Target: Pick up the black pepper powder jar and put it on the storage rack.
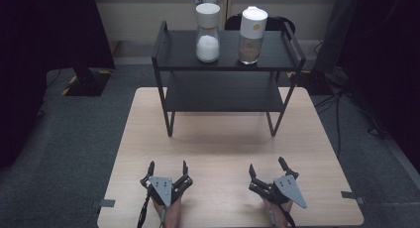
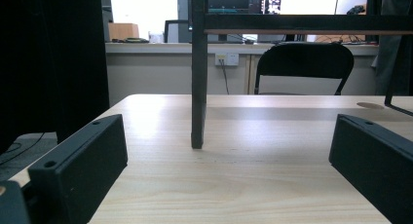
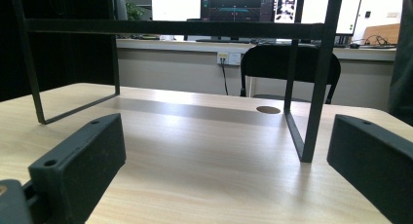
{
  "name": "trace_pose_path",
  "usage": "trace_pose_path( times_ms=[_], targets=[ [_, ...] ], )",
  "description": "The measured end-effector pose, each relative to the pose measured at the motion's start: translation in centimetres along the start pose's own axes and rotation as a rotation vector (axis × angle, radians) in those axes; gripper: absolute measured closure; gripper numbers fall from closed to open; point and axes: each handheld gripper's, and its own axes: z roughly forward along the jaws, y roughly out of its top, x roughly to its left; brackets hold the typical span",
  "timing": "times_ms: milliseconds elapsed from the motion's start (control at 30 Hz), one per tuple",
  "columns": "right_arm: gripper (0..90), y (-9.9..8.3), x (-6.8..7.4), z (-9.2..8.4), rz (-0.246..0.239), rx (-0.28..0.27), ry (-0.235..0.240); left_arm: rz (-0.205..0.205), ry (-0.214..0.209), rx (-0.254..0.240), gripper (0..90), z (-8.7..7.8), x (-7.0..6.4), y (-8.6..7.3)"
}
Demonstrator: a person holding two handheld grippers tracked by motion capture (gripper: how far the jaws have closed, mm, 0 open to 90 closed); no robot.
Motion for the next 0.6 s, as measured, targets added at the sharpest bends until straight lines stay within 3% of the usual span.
trace_pose_path(
  times_ms=[600],
  targets=[
    [0.0,-1.02,0.11,-0.27,0.002,-0.019,-0.023,0.0,-0.001,0.0,0.0,-0.03,0.0,-0.01]
  ],
)
